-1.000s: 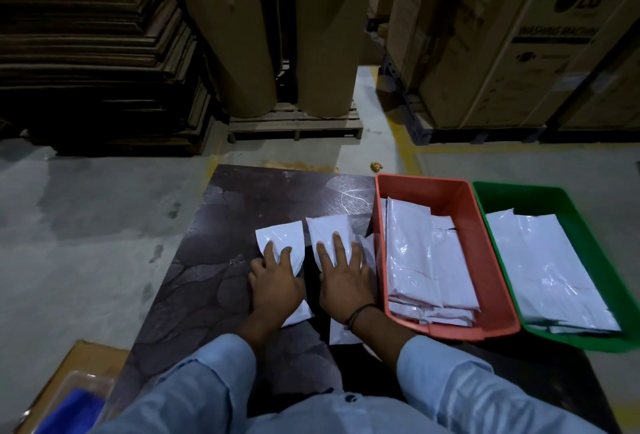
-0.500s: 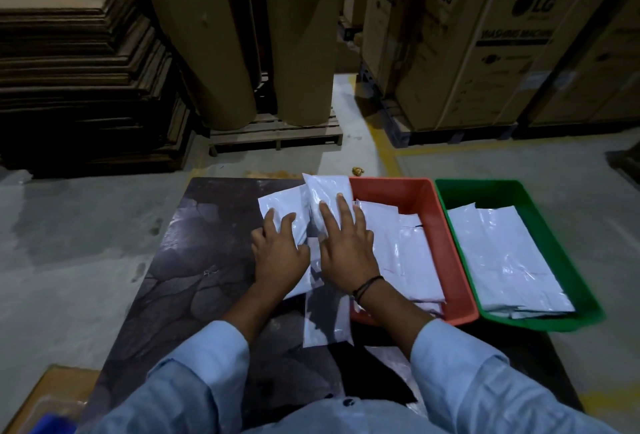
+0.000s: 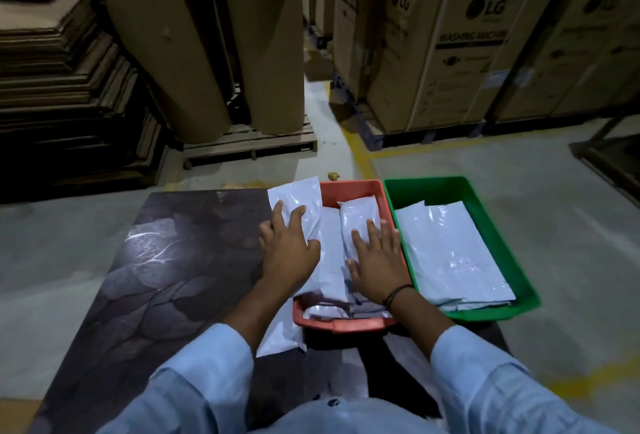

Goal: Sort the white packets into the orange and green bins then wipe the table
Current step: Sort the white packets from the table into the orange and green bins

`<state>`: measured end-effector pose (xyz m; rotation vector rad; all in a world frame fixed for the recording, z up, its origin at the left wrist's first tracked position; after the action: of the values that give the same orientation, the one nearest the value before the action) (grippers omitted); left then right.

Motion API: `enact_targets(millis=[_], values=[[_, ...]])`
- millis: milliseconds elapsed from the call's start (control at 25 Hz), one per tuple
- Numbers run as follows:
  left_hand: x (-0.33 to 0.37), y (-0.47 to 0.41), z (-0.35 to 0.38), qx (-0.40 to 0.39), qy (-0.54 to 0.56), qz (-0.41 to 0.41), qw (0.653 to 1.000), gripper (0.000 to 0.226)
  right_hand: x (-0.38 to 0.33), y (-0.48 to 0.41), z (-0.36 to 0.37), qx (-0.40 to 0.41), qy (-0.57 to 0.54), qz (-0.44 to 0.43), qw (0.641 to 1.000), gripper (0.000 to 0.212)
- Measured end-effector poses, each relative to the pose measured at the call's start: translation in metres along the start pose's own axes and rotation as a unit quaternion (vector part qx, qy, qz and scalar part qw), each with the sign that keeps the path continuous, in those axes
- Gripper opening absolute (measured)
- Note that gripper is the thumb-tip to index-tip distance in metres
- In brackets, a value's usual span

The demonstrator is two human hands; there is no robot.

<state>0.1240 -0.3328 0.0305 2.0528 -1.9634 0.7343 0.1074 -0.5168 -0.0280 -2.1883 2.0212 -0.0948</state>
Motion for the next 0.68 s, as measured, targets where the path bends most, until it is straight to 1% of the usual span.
enact_targets(millis=[120,240,320,400,480,560,600,680], values=[[0.017,0.008,0.017,-0.03,-0.015,0.006,0.999,0.067,0.0,0.001,0.019,-0.034,-0.016,-0.024,0.999,0.065],[0.028,0.013,0.033,-0.049,-0.031,0.01,0.998,0.069,-0.001,0.001,0.038,-0.075,-0.032,-0.035,0.996,0.07],[0.033,0.014,0.044,-0.063,-0.041,0.013,0.997,0.069,0.0,-0.001,0.045,-0.088,-0.036,-0.039,0.995,0.071],[0.04,0.011,0.053,-0.074,-0.052,0.015,0.996,0.07,0.001,-0.004,0.045,-0.086,-0.059,-0.045,0.994,0.066],[0.046,0.008,0.059,-0.066,-0.068,0.02,0.995,0.07,0.003,-0.007,0.032,-0.06,-0.105,-0.038,0.992,0.052],[0.051,0.006,0.066,-0.049,-0.084,0.038,0.995,0.067,0.01,-0.008,0.013,-0.001,-0.147,-0.017,0.989,0.042],[0.05,0.007,0.074,-0.052,-0.088,0.046,0.994,0.065,0.012,-0.007,0.005,0.028,-0.16,-0.013,0.987,0.041],[0.043,0.012,0.095,-0.079,-0.098,0.057,0.99,0.064,0.012,-0.003,-0.004,0.056,-0.172,-0.016,0.983,0.043]])
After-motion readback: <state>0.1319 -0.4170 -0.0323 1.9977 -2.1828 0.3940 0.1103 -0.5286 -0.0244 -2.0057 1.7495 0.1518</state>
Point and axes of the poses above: each hand's wrist, its own y-axis away from the middle knuckle, its own z-axis out of the palm, x = y × z, the point moved 10 cm from there along -y, towards the middle knuckle, and after that the axes turned 9 degrees about x, right-handed, at the moved point
